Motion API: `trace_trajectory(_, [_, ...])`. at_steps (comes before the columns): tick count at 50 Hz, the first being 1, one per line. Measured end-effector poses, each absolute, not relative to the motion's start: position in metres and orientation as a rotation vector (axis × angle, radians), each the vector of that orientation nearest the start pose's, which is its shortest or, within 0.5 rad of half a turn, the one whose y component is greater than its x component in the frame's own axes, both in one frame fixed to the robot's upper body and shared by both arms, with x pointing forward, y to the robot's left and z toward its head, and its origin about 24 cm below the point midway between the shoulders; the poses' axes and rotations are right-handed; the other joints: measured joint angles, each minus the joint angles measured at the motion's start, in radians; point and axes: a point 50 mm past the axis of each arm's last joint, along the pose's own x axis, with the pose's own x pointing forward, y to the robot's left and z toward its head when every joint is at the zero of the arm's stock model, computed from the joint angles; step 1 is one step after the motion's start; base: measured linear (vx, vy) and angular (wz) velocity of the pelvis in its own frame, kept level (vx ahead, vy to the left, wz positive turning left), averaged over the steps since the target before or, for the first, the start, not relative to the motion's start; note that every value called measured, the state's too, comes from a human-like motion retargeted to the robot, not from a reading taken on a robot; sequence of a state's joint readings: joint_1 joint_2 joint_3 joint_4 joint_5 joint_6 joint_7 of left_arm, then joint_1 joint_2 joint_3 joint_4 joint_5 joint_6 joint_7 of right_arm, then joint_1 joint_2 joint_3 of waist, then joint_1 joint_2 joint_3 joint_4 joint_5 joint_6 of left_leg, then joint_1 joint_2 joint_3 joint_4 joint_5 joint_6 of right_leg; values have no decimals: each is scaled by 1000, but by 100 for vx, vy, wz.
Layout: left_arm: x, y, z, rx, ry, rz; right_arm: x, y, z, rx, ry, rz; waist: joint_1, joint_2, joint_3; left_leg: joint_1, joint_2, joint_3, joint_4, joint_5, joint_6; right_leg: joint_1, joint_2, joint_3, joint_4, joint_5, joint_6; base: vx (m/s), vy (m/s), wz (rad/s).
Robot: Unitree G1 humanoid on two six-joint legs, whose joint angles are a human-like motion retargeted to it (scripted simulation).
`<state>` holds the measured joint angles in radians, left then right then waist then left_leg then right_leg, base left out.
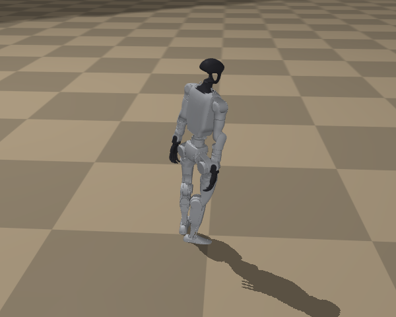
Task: Upper body actions
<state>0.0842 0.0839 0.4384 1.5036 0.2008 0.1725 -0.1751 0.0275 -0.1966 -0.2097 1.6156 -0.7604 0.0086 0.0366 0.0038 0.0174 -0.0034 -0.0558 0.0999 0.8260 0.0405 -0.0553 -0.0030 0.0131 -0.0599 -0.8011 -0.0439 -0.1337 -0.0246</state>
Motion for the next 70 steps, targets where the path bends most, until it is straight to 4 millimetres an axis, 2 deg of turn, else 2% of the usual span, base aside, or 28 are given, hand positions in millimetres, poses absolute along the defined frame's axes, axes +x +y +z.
trace_trajectory(3, [-33,181,-178,-291,1726,172,-18,-226,-173,-526,1677,327,-2,0,-20,14,4,-41,14,12,11,5,-7,-39,-3,-11,14,2,12,128])
trace_trajectory(4, [-36,181,-178,-298,1733,181,-18,-225,-173,-522,1677,329,-5,-1,-29,24,7,-12,12,15,11,5,-10,-54,-2,-14,19,4,11,130])
trace_trajectory(8, [-47,178,-177,-339,1767,208,-11,-221,-174,-511,1647,335,-43,-1,-60,88,6,267,-32,25,17,5,-23,-126,3,-27,44,4,16,149])
trace_trajectory(10, [-50,175,-176,-357,1784,208,-5,-220,-175,-510,1619,332,-71,7,-67,92,-8,324,-50,42,38,10,-30,-164,9,-32,59,0,12,157])
trace_trajectory(13, [-50,171,-176,-358,1796,182,5,-224,-175,-509,1577,314,-83,40,-54,78,-21,298,-90,123,-2,27,-20,-194,29,-37,77,3,24,104])
trace_trajectory(15, [-50,168,-176,-351,1797,159,9,-227,-174,-512,1561,305,-69,53,-40,79,-34,236,-109,131,-24,39,-20,-202,43,-36,84,4,27,32])
trace_trajectory(20, [-47,166,-178,-323,1775,134,14,-230,-173,-499,1546,272,-30,48,-18,84,-67,224,-115,106,-10,54,-52,-205,72,-22,99,7,27,10])
trace_trajectory(25, [-45,172,-177,-316,1774,161,4,-226,-174,-469,1568,278,15,24,-12,91,-93,197,-111,76,3,78,-67,-218,62,1,109,11,25,27])
trace_trajectory(33, [-36,173,-178,-395,1726,261,-23,-224,-173,-515,1656,314,86,-21,-44,79,-132,140,-96,22,25,109,-93,-274,38,58,128,14,24,34])
trace_trajectory(40, [-28,174,-179,-388,1697,260,-23,-221,-173,-504,1644,318,117,-39,-35,91,-163,65,-81,-24,53,166,-130,-302,55,166,136,16,24,51])
trace_trajectory(43, [-28,170,-180,-397,1700,251,-18,-223,-174,-518,1622,322,104,-20,-38,82,-157,14,-75,-31,70,184,-144,-318,91,238,102,14,26,81])
trace_trajectory(45, [-27,168,-180,-396,1701,244,-14,-224,-174,-524,1600,318,81,6,-42,69,-136,-34,-68,-30,80,186,-139,-311,130,255,41,9,18,109])
trace_trajectory(47, [-24,170,-180,-383,1698,232,-8,-223,-174,-522,1573,312,59,27,-34,59,-117,-83,-64,-26,88,178,-134,-266,188,246,18,7,11,114])
trace_trajectory(53, [-4,187,-179,-326,1669,231,9,-213,-177,-502,1515,327,-35,21,14,31,-113,-238,-61,10,108,29,-105,39,370,169,103,5,0,151])
trace_trajectory(57, [6,192,-178,-349,1623,267,16,-209,-177,-545,1482,371,-61,-3,12,4,-124,-271,-64,33,104,-70,-50,213,332,80,107,3,-9,107])
trace_trajectory(61, [12,195,-178,-351,1597,285,20,-208,-177,-592,1463,404,-86,-36,25,0,-153,-313,-65,51,97,-148,23,483,252,-2,124,6,-10,106])
trace_trajectory(62, [13,196,-178,-348,1596,285,20,-208,-177,-598,1462,408,-90,-42,32,5,-159,-321,-64,53,96,-155,39,537,226,4,115,7,-12,95])
trace_trajectory(63, [12,196,-178,-343,1600,282,19,-207,-177,-601,1465,411,-91,-47,40,14,-165,-329,-63,53,94,-157,54,576,196,38,81,10,-12,92])
trace_trajectory(65, [11,197,-178,-333,1611,271,17,-207,-178,-592,1478,414,-84,-60,55,35,-174,-349,-57,54,89,-141,97,710,174,16,46,14,-10,82])
trace_trajectory(67, [9,195,-178,-324,1629,256,11,-207,-178,-569,1506,406,-57,-66,63,48,-178,-370,-44,51,85,-98,29,450,161,18,40,15,-9,63])
trace_trajectory(70, [9,184,-180,-333,1630,249,9,-208,-178,-531,1524,370,-13,-56,65,49,-168,-386,-28,48,78,-58,30,464,117,27,52,5,-8,45])
